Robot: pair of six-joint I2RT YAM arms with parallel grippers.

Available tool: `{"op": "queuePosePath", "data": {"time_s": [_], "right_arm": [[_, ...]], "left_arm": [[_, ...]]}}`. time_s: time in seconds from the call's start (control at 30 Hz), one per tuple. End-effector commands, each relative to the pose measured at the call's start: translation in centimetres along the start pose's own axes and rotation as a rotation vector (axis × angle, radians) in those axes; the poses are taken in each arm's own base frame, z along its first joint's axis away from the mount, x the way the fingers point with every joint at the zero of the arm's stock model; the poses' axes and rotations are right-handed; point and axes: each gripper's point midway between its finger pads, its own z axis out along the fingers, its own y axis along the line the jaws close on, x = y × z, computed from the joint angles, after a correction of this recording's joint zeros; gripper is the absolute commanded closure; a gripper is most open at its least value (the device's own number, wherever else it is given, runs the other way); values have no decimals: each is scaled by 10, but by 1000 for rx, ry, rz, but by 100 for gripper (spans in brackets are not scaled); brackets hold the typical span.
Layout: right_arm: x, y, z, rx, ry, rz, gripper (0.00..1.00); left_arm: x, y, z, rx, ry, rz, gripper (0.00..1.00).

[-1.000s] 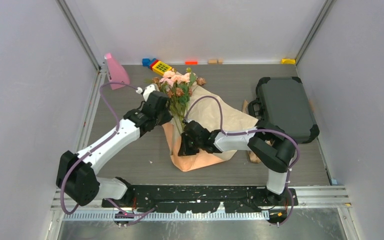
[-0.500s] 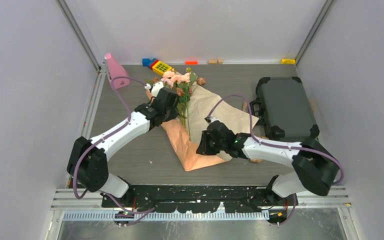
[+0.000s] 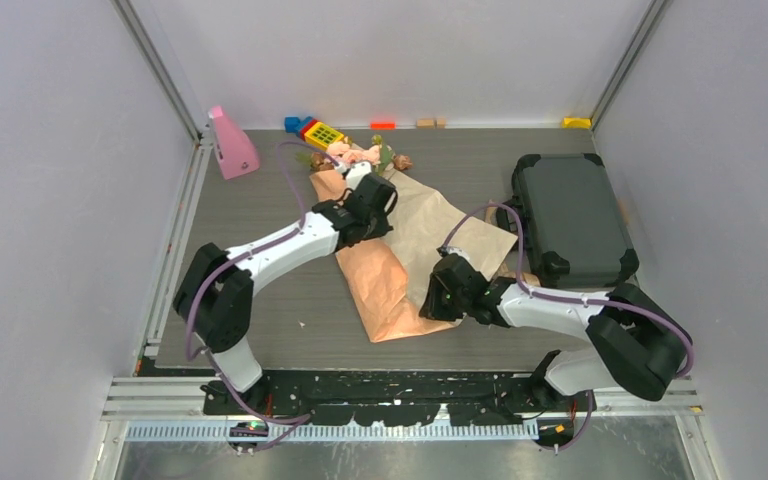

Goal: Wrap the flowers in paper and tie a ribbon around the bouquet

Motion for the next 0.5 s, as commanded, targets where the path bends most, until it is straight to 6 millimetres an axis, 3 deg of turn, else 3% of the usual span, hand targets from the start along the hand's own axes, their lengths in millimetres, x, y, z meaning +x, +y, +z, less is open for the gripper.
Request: {"op": "queuePosePath", "data": {"time_s": [0.0,0.2,0.47], "right_arm": [[8,-13,9,28,23,28,80],[1,-13,2,15,2,44,76],[-37,9,-32,-62,-154,26,53]], "left_arm": [[6,-28,10,40,-10,57,100],[42,-26,37,-9,72,114,99],[68,-15,62,-73,131,117,97]]}}
